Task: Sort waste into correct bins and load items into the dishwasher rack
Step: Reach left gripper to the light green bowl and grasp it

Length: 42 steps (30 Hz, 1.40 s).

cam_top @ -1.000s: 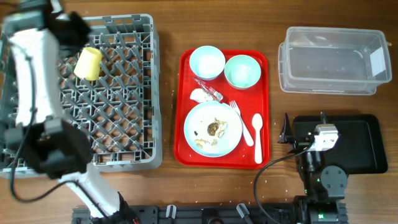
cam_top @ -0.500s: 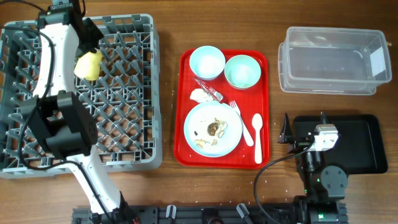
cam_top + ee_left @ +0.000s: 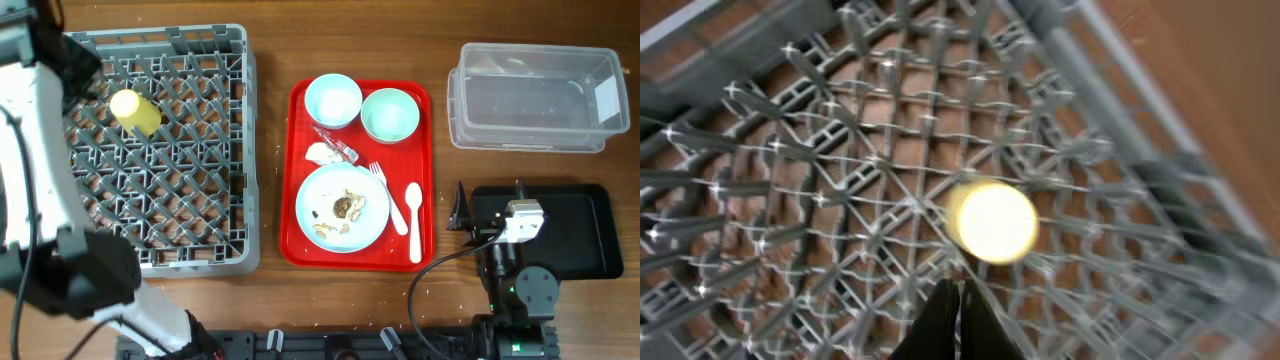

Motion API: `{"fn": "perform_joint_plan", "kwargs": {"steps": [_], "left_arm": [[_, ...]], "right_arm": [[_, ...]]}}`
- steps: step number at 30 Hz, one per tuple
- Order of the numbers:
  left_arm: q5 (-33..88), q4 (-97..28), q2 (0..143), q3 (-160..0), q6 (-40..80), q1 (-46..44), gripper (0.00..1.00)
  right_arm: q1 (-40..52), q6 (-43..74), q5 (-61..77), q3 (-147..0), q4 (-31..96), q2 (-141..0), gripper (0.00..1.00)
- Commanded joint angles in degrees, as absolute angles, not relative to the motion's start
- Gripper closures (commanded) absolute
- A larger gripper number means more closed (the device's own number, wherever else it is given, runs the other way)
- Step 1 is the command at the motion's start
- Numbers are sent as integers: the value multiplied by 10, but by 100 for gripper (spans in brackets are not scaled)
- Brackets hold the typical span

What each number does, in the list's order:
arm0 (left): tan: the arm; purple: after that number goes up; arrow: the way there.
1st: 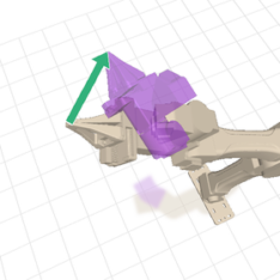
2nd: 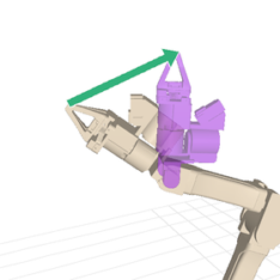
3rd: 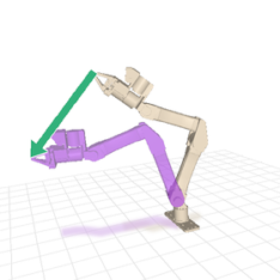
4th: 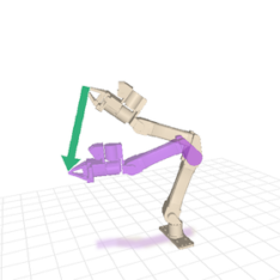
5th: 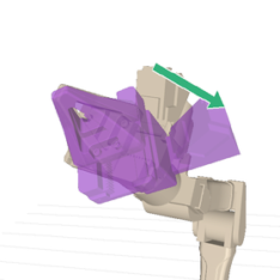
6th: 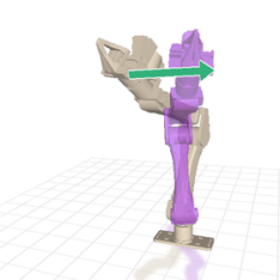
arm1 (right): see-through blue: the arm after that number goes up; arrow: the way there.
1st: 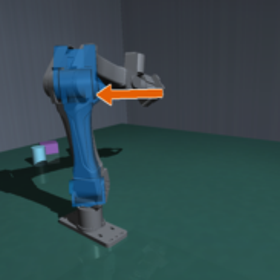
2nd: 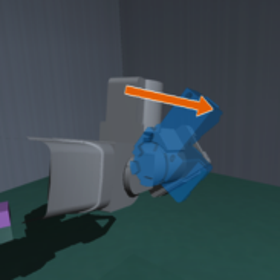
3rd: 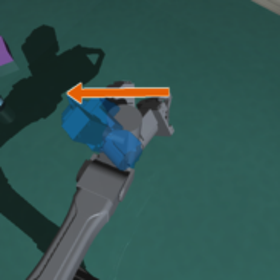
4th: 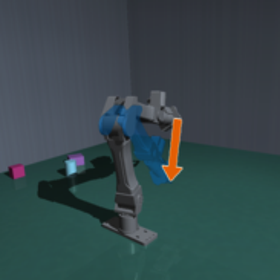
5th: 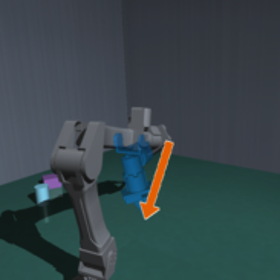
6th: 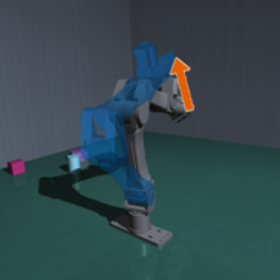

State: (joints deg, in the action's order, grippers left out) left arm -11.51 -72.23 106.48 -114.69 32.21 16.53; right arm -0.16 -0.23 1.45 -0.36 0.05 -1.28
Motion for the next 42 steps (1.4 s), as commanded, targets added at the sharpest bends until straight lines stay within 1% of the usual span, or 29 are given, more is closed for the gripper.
{"fn": "perform_joint_plan", "kwargs": {"steps": [1,2,3,4,5,8,10,12,13,14,15,18,20,23,32,33,34,35,38,40,42], "left_arm": [[150,-729,1053,-1142,331,146,81],[230,-729,1055,-1133,306,127,75],[293,-728,1058,-1122,266,102,56],[326,-729,1061,-1102,209,52,31],[305,-719,1064,-1079,180,-10,12],[175,-631,1094,-1047,180,-166,14],[63,-571,1119,-1047,178,-240,17],[-54,-509,1152,-1047,136,-314,22],[-93,-494,1166,-1047,136,-336,28],[-133,-482,1185,-1047,137,-360,30],[-140,-477,1200,-1047,137,-373,30],[-105,-443,1235,-1047,135,-411,34],[-72,-399,1236,-1047,91,-441,34],[-71,-356,1246,-1047,41,-475,33],[-56,-332,1318,-1047,34,-482,35],[-56,-325,1320,-1047,34,-482,40],[-56,-321,1320,-1047,34,-482,48],[-56,-314,1320,-1047,34,-482,54],[-56,-314,1330,-1047,34,-481,55],[-56,-314,1339,-1047,37,-481,63],[-56,-313,1343,-1047,50,-481,63]], "right_arm": [[-1,4,22,-3,-1,-10,0],[-1,4,22,-3,-1,-10,0],[-1,4,22,-3,-1,-10,0],[-1,4,22,-3,-1,-10,0],[-1,4,22,-3,-1,-10,0],[-1,4,22,-3,-1,-10,0],[-1,4,22,-3,-1,-10,0],[-1,4,22,-3,-1,-10,0],[-1,4,22,-3,-1,-10,0],[-1,4,22,-3,-1,-10,0],[-1,4,22,-3,-1,-10,0],[-1,4,22,-3,-1,-10,0],[-1,4,22,-3,-1,-10,0],[-1,4,22,-3,-1,-10,0],[-1,4,22,-3,-1,-10,0],[-1,4,22,-3,-1,-10,0],[-1,4,22,-3,-1,-10,0],[-1,4,22,-3,-1,-10,0],[-1,4,22,-3,-1,-10,0],[-1,4,22,-3,-1,-10,0],[-1,4,22,-3,-1,-10,0]]}}
